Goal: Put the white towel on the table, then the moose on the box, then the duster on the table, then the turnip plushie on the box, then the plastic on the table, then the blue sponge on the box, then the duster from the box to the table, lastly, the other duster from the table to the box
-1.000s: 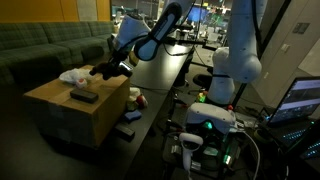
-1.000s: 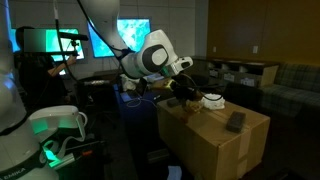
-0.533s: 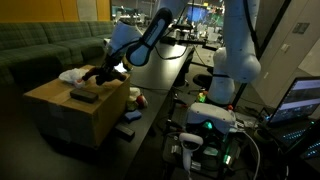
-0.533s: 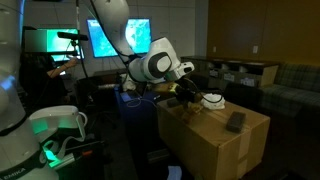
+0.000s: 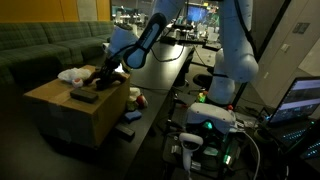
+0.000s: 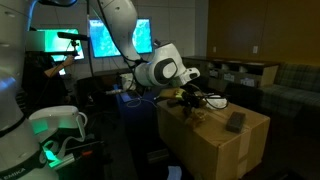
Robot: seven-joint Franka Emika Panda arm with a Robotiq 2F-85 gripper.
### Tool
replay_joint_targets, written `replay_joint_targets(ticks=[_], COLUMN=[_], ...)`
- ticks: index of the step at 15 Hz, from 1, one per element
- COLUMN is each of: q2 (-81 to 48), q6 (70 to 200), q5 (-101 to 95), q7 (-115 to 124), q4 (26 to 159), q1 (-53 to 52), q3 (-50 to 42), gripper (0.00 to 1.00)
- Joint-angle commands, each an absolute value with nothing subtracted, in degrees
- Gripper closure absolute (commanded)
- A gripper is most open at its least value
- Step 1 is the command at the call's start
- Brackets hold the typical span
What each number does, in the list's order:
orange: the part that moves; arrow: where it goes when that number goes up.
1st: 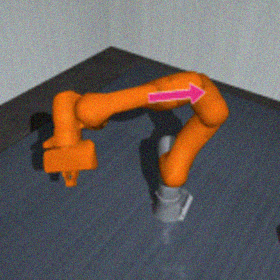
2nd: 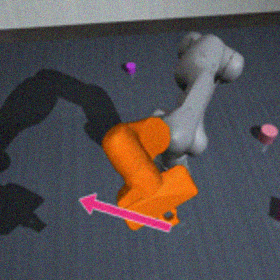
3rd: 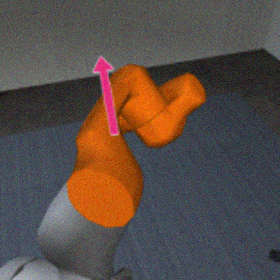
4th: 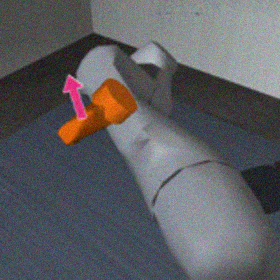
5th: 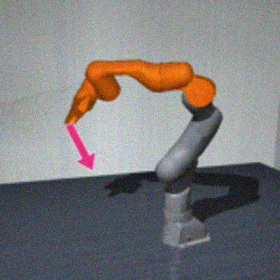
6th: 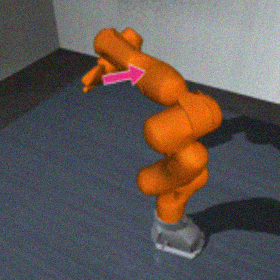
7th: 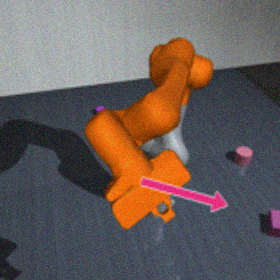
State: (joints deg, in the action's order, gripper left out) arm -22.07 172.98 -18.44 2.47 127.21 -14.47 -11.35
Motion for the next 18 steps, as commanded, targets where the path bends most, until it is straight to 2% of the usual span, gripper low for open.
replay_joint_targets(ticks=[1, 5, 6, 13, 18], q2=[-20.9, -19.3, -18.7, -17.5, -20.6], q6=[172.9, 173.0, 172.9, 170.0, 166.4], q5=[-16.2, -14.0, -13.0, -5.4, -5.2], q7=[-2.3, -5.6, -6.5, -12.6, -13.6], q4=[126.9, 127.5, 127.7, 125.0, 119.0], q1=[-9.0, -4.4, -3.2, 6.4, 6.3], q3=[-5.7, -0.9, 0.4, 9.4, 6.8], gripper=[0.38, 0.06, 0.01, 0.0, 0.0])
